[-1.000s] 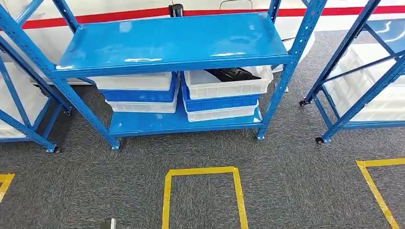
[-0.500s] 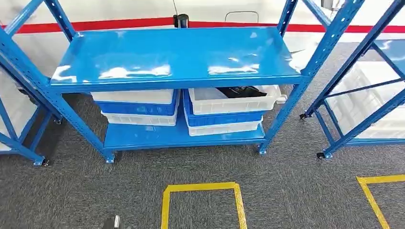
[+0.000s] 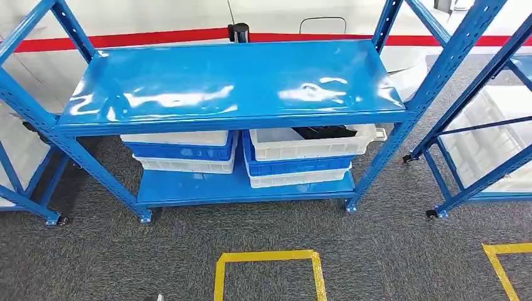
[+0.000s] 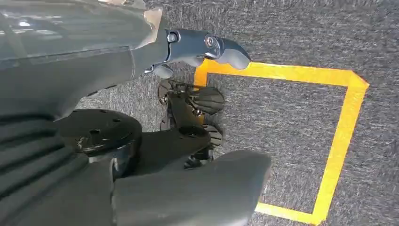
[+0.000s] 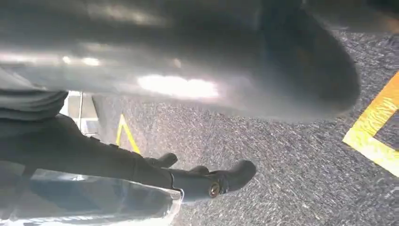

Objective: Take the parts from the cabinet and place them on the table.

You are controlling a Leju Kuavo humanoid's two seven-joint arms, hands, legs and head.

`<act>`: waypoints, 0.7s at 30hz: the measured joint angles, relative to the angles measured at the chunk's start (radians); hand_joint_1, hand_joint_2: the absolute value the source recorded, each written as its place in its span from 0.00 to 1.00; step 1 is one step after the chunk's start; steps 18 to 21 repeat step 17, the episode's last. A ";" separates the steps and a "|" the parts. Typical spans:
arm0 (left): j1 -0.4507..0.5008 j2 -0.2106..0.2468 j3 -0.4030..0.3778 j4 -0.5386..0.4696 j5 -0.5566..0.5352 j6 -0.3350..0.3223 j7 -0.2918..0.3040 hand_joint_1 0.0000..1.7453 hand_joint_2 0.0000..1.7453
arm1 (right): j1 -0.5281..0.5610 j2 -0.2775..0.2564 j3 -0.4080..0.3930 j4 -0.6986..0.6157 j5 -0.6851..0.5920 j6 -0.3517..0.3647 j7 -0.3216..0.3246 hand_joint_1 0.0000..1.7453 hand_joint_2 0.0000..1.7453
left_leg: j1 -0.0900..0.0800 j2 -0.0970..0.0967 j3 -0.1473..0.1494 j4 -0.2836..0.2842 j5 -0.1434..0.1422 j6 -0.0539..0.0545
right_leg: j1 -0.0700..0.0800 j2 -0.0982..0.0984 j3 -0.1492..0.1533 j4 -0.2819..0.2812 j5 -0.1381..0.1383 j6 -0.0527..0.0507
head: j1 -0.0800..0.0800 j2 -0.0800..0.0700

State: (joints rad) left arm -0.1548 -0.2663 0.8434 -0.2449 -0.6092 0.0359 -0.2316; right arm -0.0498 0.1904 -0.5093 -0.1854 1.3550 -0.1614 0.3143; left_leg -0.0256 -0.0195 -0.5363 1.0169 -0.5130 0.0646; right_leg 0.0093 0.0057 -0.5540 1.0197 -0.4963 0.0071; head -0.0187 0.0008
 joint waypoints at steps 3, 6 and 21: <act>0.000 0.002 0.000 0.000 0.000 0.006 0.000 0.00 1.00 | -0.001 0.002 -0.001 0.000 0.000 0.000 0.000 0.00 0.00 | -0.001 0.000 0.002 -0.004 -0.002 0.000 | -0.001 0.000 0.000 -0.001 -0.001 -0.002 | 0.000 0.000; 0.000 0.003 0.000 0.000 0.001 0.020 0.007 0.00 1.00 | -0.002 0.002 -0.005 0.000 -0.003 0.000 0.000 0.00 1.00 | 0.000 0.000 0.003 -0.005 -0.001 0.000 | 0.000 0.000 0.001 -0.001 -0.002 -0.003 | 0.000 0.000; 0.016 0.020 -0.024 0.000 0.005 0.064 0.054 0.00 1.00 | 0.001 -0.008 -0.016 -0.002 -0.040 0.021 0.026 0.00 0.00 | 0.000 0.000 0.014 -0.006 0.001 -0.006 | 0.000 0.000 0.013 -0.001 -0.002 -0.004 | 0.000 0.000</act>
